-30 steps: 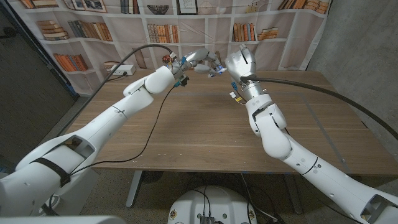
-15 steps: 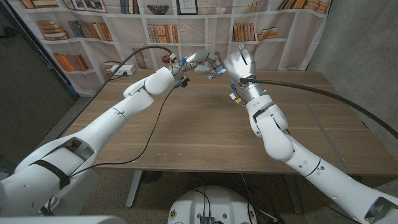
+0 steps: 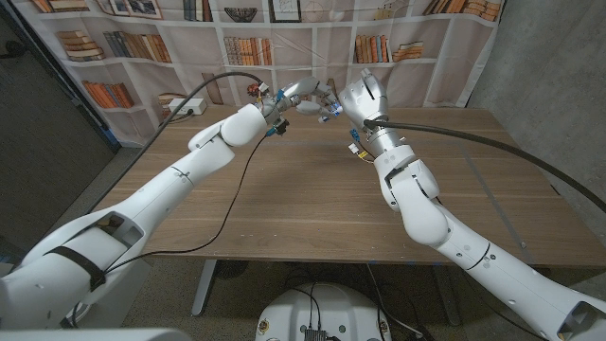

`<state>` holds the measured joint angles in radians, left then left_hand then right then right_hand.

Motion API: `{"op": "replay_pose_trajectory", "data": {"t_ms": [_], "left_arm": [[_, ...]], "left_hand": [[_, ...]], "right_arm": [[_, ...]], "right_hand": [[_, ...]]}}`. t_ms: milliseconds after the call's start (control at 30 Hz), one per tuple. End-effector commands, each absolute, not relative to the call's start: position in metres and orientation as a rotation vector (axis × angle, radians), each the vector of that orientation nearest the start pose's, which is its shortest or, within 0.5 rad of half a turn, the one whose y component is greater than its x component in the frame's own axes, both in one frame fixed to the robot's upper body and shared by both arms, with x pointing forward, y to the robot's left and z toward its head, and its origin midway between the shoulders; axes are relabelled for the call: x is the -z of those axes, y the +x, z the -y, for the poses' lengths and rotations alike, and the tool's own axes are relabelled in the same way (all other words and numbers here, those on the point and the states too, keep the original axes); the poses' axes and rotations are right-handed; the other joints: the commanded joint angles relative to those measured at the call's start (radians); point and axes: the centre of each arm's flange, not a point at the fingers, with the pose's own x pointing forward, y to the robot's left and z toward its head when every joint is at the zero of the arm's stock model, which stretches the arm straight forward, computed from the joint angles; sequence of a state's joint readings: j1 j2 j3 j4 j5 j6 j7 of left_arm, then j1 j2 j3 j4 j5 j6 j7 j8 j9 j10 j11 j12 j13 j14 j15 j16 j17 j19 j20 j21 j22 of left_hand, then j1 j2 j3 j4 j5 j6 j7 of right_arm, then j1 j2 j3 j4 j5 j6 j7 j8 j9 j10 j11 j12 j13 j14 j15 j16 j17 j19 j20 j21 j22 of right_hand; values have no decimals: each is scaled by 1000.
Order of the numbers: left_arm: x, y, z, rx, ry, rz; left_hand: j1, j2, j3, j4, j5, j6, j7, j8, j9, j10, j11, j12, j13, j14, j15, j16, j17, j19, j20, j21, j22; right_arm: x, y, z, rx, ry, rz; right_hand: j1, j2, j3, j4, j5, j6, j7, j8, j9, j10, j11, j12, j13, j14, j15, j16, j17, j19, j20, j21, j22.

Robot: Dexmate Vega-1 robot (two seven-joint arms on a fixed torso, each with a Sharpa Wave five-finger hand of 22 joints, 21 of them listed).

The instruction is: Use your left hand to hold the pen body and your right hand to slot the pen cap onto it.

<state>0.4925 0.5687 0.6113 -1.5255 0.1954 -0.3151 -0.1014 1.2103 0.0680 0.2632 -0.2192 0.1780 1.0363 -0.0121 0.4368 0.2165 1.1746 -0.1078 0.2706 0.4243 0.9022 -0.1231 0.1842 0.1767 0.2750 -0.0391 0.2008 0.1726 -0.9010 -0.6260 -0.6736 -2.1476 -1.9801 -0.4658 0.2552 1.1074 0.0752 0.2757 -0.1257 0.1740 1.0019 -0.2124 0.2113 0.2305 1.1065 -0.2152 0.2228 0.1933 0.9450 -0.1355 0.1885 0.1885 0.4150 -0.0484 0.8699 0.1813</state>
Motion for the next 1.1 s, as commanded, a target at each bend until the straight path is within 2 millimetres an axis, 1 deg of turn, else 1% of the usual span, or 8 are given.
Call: {"op": "replay_pose_trajectory", "data": {"t_ms": [33,67,167,200,300,400,633,1100], "left_arm": [[-142,581,-123,385,1020,1072],[-142,581,-123,383,1016,1073],[-142,580,-123,377,1003,1073],[-142,580,-122,377,1001,1073],[-143,580,-122,378,1000,1073],[-143,579,-121,380,997,1072],[-144,580,-121,390,993,1064],[-143,580,-120,400,980,1056]], "left_hand": [[-2,-9,160,151,6,42,48,3,1,42,-10,9,89,8,-79,0,0,8,-87,-4,1],[-1,-9,161,150,6,42,51,2,1,42,-5,8,87,9,-80,0,0,8,-89,-4,1],[0,-9,164,149,6,43,54,1,-1,44,-7,7,84,10,-82,-1,0,9,-89,-4,1],[0,-10,166,149,6,44,53,1,-1,46,-4,6,80,11,-82,-1,-1,10,-89,-4,1],[0,-10,168,148,6,44,53,-1,-3,48,-3,4,75,14,-81,0,-1,13,-90,-3,1],[0,-11,170,148,6,44,55,-2,-3,50,-3,3,72,17,-80,0,-1,15,-90,-2,1],[1,-13,175,146,5,45,56,-3,-3,52,-2,4,71,21,-80,0,-1,17,-91,-2,1],[3,-15,188,142,5,38,62,-6,2,50,6,6,74,29,-83,-1,-2,19,-90,-3,0]], "right_arm": [[-74,451,99,895,-2113,896],[-74,451,98,896,-2112,897],[-75,452,95,894,-2125,904],[-75,452,94,897,-2131,905],[-75,453,93,897,-2144,906],[-76,455,92,896,-2156,904],[-76,458,92,886,-2182,894],[-77,456,87,860,-2195,885]], "right_hand": [[54,65,12,-10,2,16,0,8,2,19,1,6,1,7,-95,7,3,-3,-142,13,2],[53,62,14,-11,2,19,-1,10,2,24,1,5,1,7,-95,7,3,-2,-142,15,2],[44,47,23,-14,2,29,0,16,1,42,-1,2,0,13,-93,6,2,3,-141,17,0],[38,41,35,-16,3,36,0,22,-1,52,-3,-1,0,15,-92,5,2,6,-140,14,0],[18,24,66,-19,5,45,-1,27,-4,67,-3,-5,0,16,-91,3,1,12,-140,2,0],[11,21,78,-19,4,47,-2,28,-5,69,-2,-6,0,15,-90,3,2,13,-141,-3,0],[3,17,92,-18,2,49,-2,28,-6,66,-3,-6,1,11,-90,3,2,13,-141,-12,1],[-6,12,113,-19,1,43,-3,28,-5,71,-2,-4,2,7,-90,4,2,14,-142,-25,2]]}}
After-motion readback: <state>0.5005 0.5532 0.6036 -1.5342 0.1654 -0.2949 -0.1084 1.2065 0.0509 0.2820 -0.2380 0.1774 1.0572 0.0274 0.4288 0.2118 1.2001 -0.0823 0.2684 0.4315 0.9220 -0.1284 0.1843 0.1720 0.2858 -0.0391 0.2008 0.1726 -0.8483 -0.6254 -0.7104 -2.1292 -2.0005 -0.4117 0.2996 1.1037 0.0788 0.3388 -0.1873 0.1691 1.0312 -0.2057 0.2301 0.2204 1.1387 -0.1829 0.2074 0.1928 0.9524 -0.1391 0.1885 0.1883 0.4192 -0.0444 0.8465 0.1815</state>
